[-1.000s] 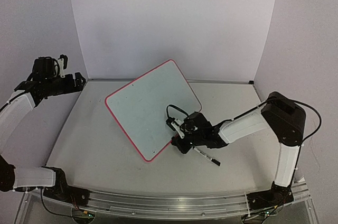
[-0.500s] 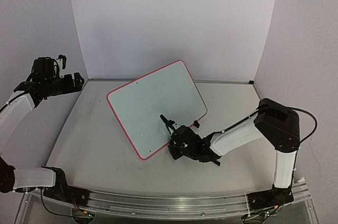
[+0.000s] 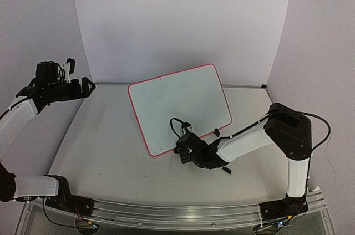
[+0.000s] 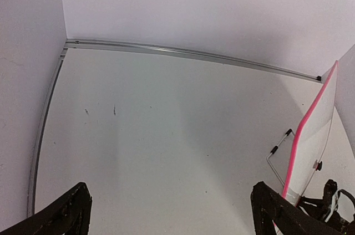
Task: Write a sentence on the whiteboard
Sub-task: Move the whiteboard to the center of the board.
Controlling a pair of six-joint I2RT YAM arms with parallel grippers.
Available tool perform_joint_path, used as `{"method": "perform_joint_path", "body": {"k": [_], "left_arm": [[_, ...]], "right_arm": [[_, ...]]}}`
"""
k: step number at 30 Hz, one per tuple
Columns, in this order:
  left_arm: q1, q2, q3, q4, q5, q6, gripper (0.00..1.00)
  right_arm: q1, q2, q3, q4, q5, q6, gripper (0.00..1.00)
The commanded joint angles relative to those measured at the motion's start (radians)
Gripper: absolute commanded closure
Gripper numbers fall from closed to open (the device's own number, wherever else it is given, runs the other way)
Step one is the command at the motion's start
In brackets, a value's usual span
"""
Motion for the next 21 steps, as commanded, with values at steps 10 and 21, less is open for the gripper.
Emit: {"method": "perform_joint_path", "body": {"k": [10, 21], "left_arm": [[-0.116, -0.012, -0.125, 0.104, 0.224, -0.234, 0.01], [-0.194, -0.039, -0.227, 0.12, 0.176, -0.265, 0.01]], "right_arm": [[-0.021, -0.192, -0.132, 0.08, -0.205, -0.06, 0.27], [-0.045, -0.414, -0.176, -0.372, -0.235, -0.159, 0.4]]}}
